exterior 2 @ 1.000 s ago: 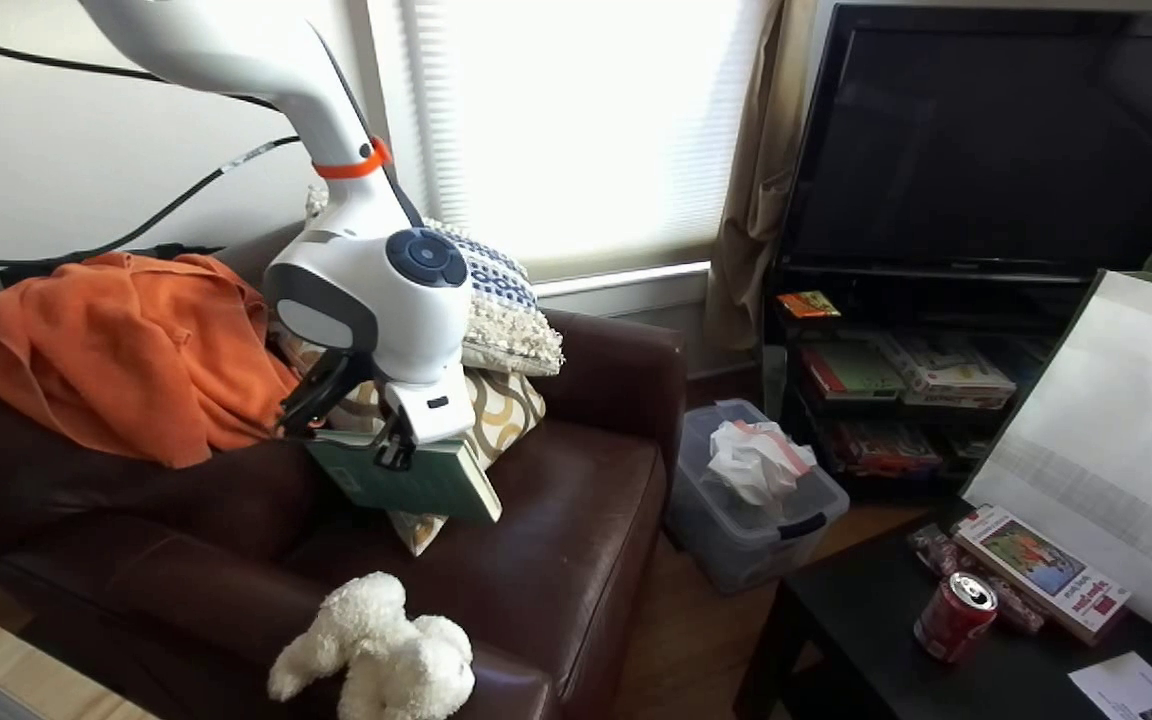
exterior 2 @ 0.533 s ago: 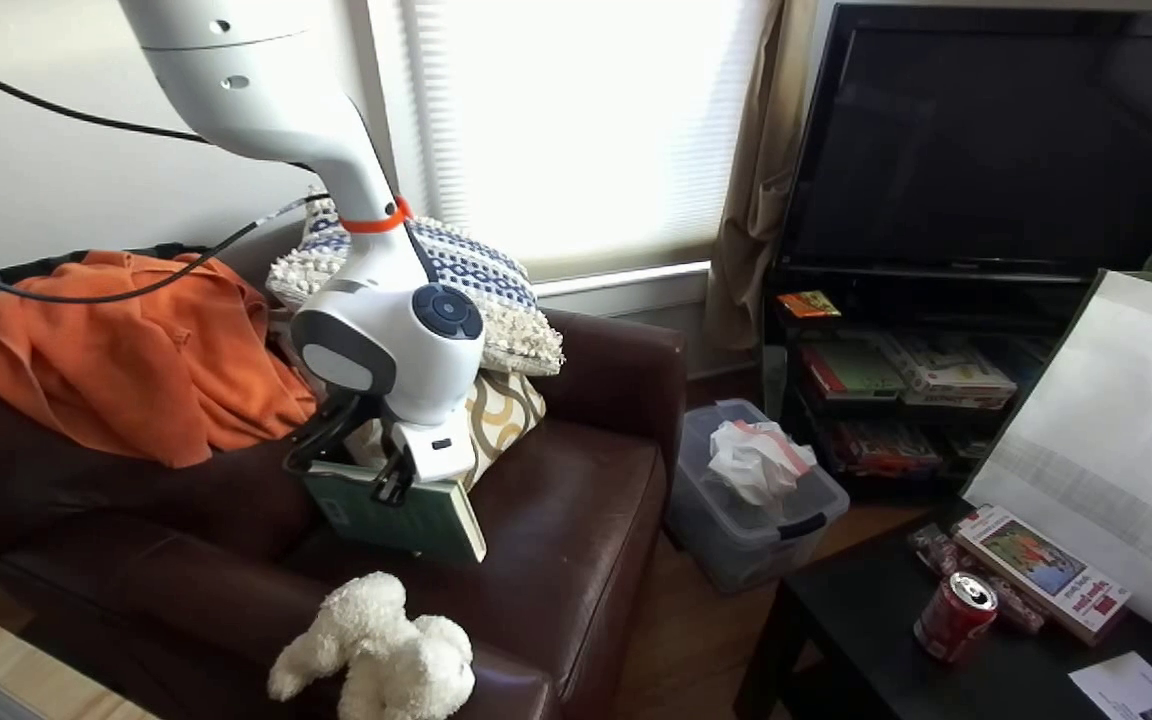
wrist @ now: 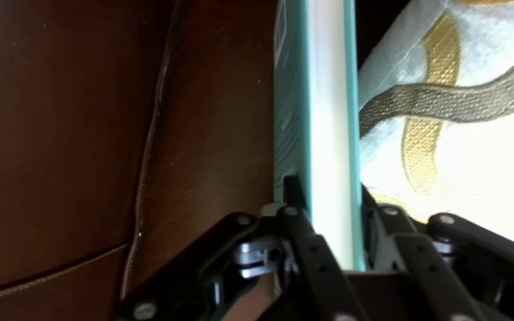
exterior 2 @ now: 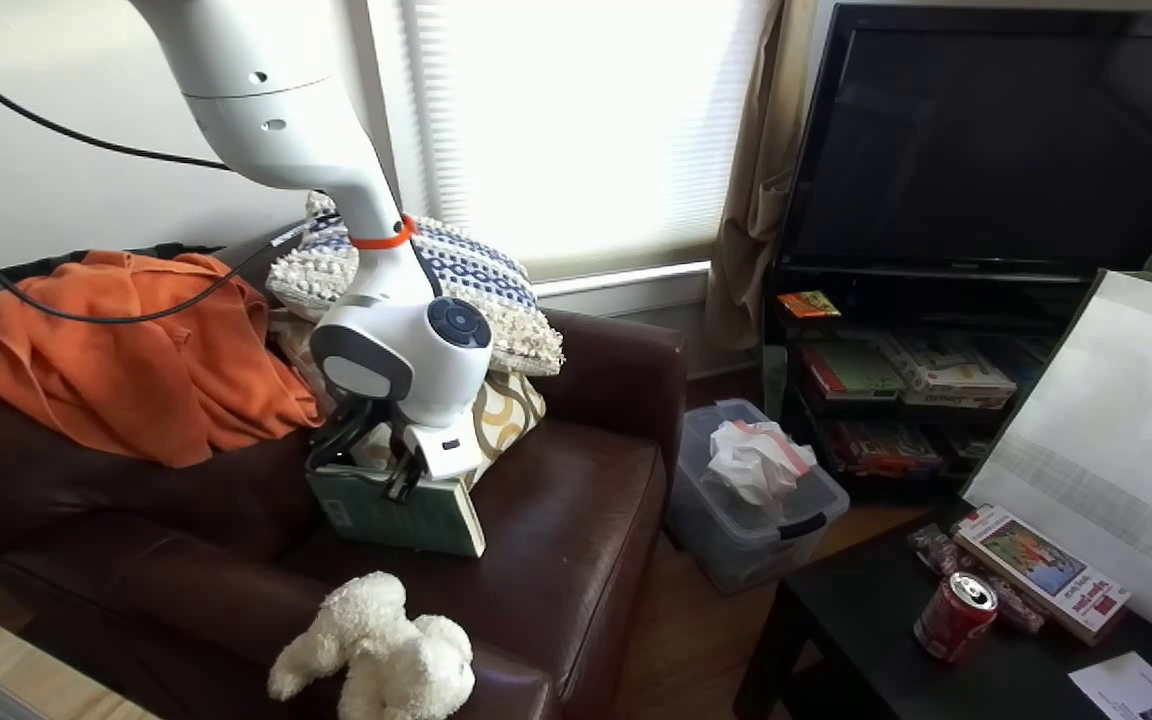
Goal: Put the book on the seat of the sofa
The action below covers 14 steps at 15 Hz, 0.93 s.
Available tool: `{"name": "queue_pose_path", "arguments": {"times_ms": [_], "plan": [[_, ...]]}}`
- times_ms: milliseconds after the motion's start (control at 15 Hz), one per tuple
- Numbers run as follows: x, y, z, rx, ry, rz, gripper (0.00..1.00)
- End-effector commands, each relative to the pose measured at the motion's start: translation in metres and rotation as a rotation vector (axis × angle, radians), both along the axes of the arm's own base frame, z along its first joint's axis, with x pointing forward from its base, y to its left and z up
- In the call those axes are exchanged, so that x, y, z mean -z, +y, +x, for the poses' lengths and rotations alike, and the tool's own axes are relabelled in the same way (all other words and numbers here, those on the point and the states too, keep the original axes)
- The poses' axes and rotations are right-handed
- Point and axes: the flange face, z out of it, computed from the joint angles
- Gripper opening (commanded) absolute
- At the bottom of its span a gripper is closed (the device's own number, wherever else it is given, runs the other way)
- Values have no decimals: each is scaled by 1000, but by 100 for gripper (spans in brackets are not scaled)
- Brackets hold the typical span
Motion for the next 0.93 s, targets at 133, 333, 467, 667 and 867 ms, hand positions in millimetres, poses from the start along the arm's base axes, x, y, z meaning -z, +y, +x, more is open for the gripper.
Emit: {"name": "queue_pose_path", "arguments": {"times_ms": [133, 333, 467, 667, 867], "plan": [[-11, 25, 37, -56, -87, -9, 73], [-28, 33, 53, -66, -177, -48, 97], [-48, 34, 52, -53, -215, -81, 100], [-88, 28, 29, -18, -228, -122, 100], [-147, 9, 4, 66, -332, -252, 100]]}}
